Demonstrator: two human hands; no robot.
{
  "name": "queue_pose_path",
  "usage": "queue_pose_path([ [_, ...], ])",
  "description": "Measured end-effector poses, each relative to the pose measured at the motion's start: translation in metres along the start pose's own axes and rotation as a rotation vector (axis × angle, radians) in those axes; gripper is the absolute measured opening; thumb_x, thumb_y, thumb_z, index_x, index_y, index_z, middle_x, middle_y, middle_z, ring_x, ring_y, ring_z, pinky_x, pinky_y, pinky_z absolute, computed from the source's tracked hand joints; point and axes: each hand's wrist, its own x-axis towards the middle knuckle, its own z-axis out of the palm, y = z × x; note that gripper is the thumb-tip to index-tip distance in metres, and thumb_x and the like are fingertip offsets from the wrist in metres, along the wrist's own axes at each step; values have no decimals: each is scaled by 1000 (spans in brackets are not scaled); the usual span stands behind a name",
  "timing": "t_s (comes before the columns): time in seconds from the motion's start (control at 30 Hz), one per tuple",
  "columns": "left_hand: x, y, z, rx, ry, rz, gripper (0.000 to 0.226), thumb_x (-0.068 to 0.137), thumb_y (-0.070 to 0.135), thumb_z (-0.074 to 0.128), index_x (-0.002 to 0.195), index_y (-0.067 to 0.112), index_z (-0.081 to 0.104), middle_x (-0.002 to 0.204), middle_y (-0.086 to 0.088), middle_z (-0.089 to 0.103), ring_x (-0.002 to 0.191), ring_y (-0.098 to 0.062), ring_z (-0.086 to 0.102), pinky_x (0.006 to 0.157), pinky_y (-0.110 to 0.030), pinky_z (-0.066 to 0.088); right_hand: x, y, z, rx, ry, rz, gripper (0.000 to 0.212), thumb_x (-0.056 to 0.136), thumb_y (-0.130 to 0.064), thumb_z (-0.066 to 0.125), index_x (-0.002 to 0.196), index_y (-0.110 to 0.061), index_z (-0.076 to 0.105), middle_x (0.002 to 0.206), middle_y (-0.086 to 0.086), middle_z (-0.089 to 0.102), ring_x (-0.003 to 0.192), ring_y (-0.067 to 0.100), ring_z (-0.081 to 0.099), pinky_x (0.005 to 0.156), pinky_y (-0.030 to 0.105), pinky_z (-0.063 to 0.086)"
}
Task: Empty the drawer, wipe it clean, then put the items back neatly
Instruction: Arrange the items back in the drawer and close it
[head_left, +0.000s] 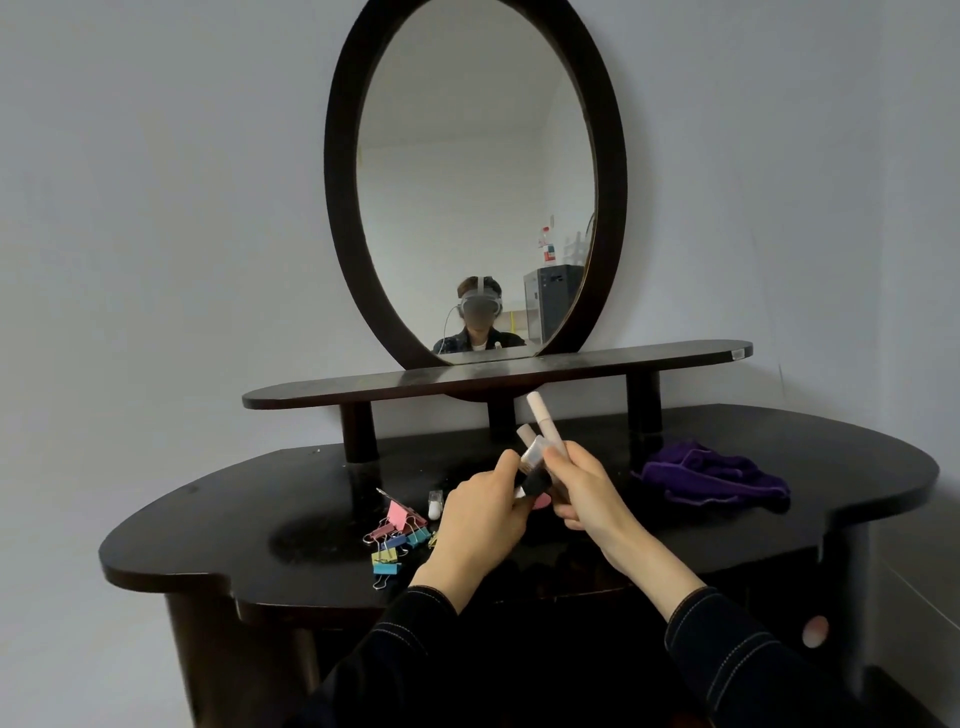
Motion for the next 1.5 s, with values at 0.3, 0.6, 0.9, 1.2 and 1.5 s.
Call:
queue_pose_path([
  [0.3, -2, 2, -7, -591, 84, -163, 25, 96, 52, 50, 86, 31, 59, 73, 12, 63, 59, -2, 53, 56, -18, 42, -1, 8, -7, 85, -93, 9, 23, 107, -27, 46, 114, -10, 61, 70, 0, 55, 45, 5, 39, 38, 18, 25],
  [0.6, 2, 13, -7, -846, 62, -218, 20, 98, 33, 56, 88, 18, 63, 73, 6, 63, 68, -6, 59, 66, -25, 50, 1, 12, -1, -56, -188, 39, 22, 105, -28, 48, 105, -16, 66, 79, 3, 65, 65, 11, 60, 56, 25, 45],
  [0.9, 8, 17, -2, -851, 1, -301, 24, 102, 34, 51, 88, 17, 60, 79, 3, 57, 74, -8, 55, 72, -27, 45, -4, 11, 0, -234, -165, -8, 12, 98, -25, 65, 101, -23, 76, 92, 1, 76, 87, 15, 73, 71, 22, 57],
  [1.2, 9, 19, -7, -1024, 38, -434, 26, 106, 26, 44, 106, 2, 55, 65, -2, 52, 50, -10, 50, 47, -23, 44, -1, 16, -4, -257, -102, 18, 11, 97, -23, 66, 99, -17, 75, 90, 2, 77, 83, 10, 73, 68, 19, 52],
  [1.5, 8, 16, -4, -895, 8, -411, 19, 105, 19, 43, 91, 21, 56, 70, 5, 56, 58, -3, 54, 61, -22, 46, -4, 16, -6, -265, -45, 9, 9, 95, -25, 69, 95, -18, 76, 82, -1, 76, 74, 7, 72, 62, 16, 51],
])
